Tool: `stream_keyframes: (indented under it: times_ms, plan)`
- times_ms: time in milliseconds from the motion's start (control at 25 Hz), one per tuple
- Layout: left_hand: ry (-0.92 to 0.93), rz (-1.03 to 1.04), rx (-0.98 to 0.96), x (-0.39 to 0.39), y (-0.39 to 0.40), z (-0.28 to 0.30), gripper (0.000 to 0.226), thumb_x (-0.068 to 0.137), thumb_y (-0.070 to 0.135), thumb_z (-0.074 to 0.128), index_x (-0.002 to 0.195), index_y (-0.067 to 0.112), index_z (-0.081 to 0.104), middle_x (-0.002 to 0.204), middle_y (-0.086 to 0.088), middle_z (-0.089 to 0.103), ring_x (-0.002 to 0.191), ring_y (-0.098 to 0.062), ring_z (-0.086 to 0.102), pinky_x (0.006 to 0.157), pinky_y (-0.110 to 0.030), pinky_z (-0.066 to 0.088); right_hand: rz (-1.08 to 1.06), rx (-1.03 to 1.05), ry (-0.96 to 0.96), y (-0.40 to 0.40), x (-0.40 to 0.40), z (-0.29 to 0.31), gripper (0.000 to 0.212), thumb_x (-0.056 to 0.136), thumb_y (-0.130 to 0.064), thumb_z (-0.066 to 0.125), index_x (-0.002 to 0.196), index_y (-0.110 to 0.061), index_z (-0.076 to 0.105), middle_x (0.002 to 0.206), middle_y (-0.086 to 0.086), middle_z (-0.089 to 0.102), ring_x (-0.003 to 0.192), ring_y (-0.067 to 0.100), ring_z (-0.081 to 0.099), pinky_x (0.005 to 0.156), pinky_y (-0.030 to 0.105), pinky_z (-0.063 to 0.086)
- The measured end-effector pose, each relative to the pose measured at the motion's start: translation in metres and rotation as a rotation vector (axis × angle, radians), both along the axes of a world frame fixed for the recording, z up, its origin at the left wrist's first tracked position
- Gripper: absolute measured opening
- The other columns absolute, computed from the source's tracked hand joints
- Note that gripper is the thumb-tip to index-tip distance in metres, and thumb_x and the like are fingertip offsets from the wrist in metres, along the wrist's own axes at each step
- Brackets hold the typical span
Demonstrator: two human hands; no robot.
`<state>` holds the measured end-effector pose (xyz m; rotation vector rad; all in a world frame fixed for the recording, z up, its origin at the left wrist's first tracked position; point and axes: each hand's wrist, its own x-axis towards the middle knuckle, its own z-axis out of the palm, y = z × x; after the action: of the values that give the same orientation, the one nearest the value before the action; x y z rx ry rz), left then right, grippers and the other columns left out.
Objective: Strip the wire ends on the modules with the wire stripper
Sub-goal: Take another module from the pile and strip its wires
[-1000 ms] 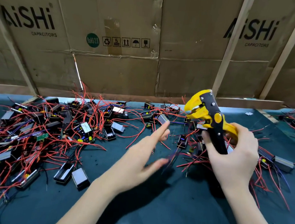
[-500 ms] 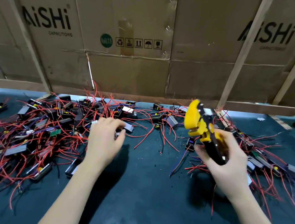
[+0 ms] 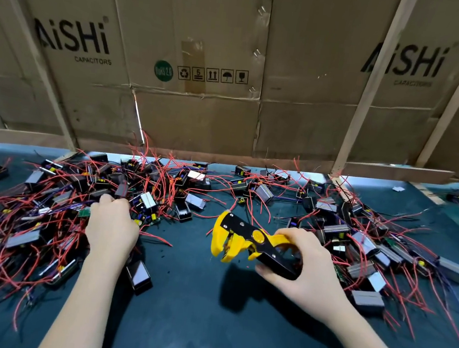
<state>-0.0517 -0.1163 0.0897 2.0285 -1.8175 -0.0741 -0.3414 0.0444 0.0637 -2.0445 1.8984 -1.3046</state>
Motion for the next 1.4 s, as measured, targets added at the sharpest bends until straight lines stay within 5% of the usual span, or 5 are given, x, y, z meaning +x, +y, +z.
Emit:
stream_keyframes:
  times_ms: [280,560,880,1240,1400]
  plan:
    - [0.033,-0.037,-0.012,0.002,0.0,0.001,0.016,0.085,0.004,0.06,0.083,0.013,0.073,0.092,-0.012,0.068,0.1,-0.036,0.057,0.066,-0.038,0.049,-0.029,0.001,-0.076,0.0,-0.003,0.004,0.054,0.064,-0.062,0.074,0.107,-0.032,0.059,0.101,-0.02,0.06,0.101,0.006,0.055,0.087,0.024,0.044]
    - [0.319,0.02,-0.213,0.014,-0.001,0.009,0.028,0.089,0.005,0.052,0.102,0.016,0.072,0.102,-0.012,0.072,0.1,-0.038,0.061,0.079,-0.041,0.049,-0.055,-0.032,-0.133,0.002,-0.005,0.009,0.047,0.066,-0.046,0.086,0.103,-0.034,0.06,0.1,-0.02,0.063,0.099,0.004,0.058,0.086,0.022,0.043]
    - [0.325,0.043,-0.267,0.019,-0.004,0.008,0.02,0.087,0.009,0.057,0.093,0.018,0.075,0.094,-0.009,0.073,0.091,-0.036,0.063,0.072,-0.037,0.047,-0.057,-0.066,-0.334,0.002,-0.009,0.014,0.039,0.068,-0.039,0.083,0.1,-0.03,0.063,0.096,-0.014,0.07,0.096,0.004,0.064,0.083,0.017,0.047]
    - [0.278,-0.182,-0.056,0.016,0.001,0.009,0.009,0.086,0.015,0.068,0.079,0.018,0.073,0.054,0.003,0.068,0.062,-0.014,0.069,0.067,-0.032,0.057,-0.095,-0.106,-0.485,0.001,-0.016,0.015,0.037,0.068,-0.04,0.08,0.099,-0.028,0.066,0.094,-0.015,0.072,0.089,0.002,0.065,0.075,0.004,0.042]
    - [0.237,0.022,-0.32,0.027,-0.003,0.012,0.023,0.083,-0.001,0.06,0.098,0.01,0.072,0.097,-0.012,0.07,0.091,-0.036,0.063,0.073,-0.039,0.049,-0.151,-0.101,-0.474,0.001,-0.019,0.014,0.035,0.068,-0.039,0.081,0.099,-0.033,0.065,0.093,-0.02,0.07,0.088,-0.001,0.063,0.072,0.003,0.041]
